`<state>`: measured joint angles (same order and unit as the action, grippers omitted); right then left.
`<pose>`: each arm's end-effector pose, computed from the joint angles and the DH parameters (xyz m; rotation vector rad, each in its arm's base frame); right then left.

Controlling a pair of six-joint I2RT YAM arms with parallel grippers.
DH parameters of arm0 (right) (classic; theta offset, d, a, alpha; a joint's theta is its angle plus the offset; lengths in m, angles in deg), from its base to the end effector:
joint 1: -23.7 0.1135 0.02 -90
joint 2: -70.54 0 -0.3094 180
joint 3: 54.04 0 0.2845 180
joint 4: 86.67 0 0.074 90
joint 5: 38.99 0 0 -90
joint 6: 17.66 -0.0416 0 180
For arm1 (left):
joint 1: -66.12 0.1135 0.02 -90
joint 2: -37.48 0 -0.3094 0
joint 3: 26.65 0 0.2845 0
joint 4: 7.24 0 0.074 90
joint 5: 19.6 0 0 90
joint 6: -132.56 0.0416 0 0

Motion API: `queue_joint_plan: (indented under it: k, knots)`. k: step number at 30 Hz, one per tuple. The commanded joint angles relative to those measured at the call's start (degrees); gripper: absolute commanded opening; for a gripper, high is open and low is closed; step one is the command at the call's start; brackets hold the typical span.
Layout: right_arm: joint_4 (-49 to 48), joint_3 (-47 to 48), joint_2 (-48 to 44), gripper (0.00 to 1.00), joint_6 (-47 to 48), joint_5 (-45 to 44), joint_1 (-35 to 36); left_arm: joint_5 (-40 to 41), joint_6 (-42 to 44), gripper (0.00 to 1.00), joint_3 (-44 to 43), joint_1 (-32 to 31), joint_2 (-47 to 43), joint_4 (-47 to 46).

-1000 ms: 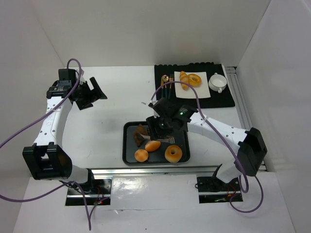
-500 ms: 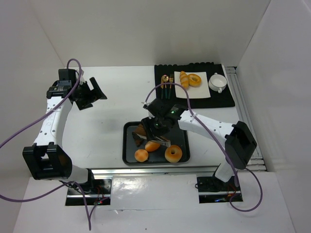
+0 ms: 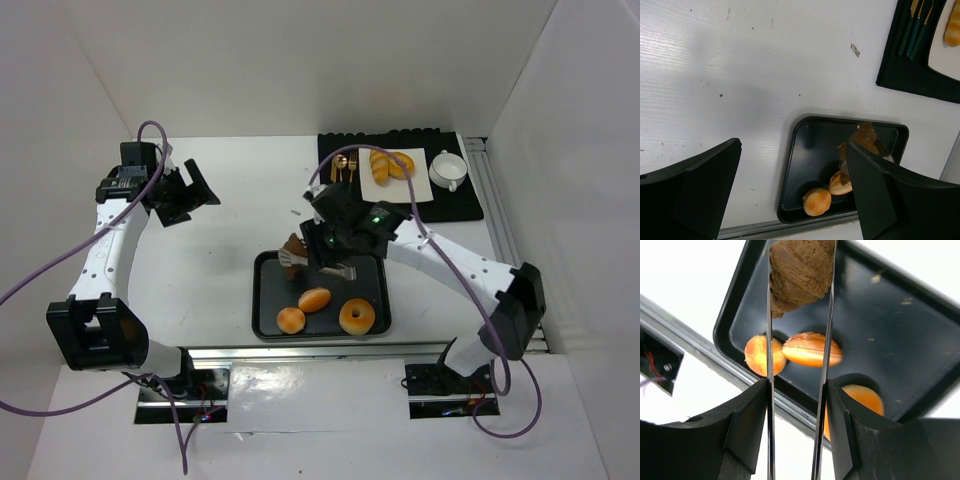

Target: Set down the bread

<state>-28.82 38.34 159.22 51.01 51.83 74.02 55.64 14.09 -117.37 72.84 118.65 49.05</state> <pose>0.2323 0.2809 0.3475 -0.6557 2.5123 0.5067 0.3303 0.0282 0.3832 -0.6089 2.3285 -0.4856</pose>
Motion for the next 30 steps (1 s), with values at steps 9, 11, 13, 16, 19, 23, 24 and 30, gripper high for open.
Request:
queue_joint_plan:
  k: [9,11,13,16,19,23,24,30]
  knots:
    - [4.36,4.87,-8.01,0.51,2.77,-16.28,-24.20,-0.26,1.05,0.99,-1.08,0.40,-0.75,-0.88]
    - [1.72,4.87,-6.26,0.51,2.78,-16.98,-29.30,-0.26,1.05,0.99,-1.09,0.40,-0.22,-0.88]
    - [-2.05,4.87,-4.76,0.51,4.00,-18.12,-32.12,-0.26,1.05,0.99,-1.09,0.40,0.30,-1.40]
    - [-6.62,4.87,-1.24,0.51,5.14,-18.66,-36.96,-1.49,1.05,0.99,-1.09,0.40,0.92,-1.40]
    - [-9.45,5.58,2.62,0.51,5.76,-17.61,-41.26,-1.50,1.05,0.99,-1.09,0.40,1.54,-1.40]
    - [-14.02,5.58,5.88,0.51,5.76,-15.06,-43.64,-0.97,1.05,0.99,-1.09,0.40,2.06,-1.40]
    - [-14.73,5.58,6.93,0.51,5.76,-15.06,-43.65,-0.45,1.05,0.99,-1.61,0.40,2.07,-1.40]
    - [-16.31,7.42,10.54,0.51,5.76,-14.35,-44.17,0.08,1.05,0.99,-2.14,0.40,2.07,-1.40]
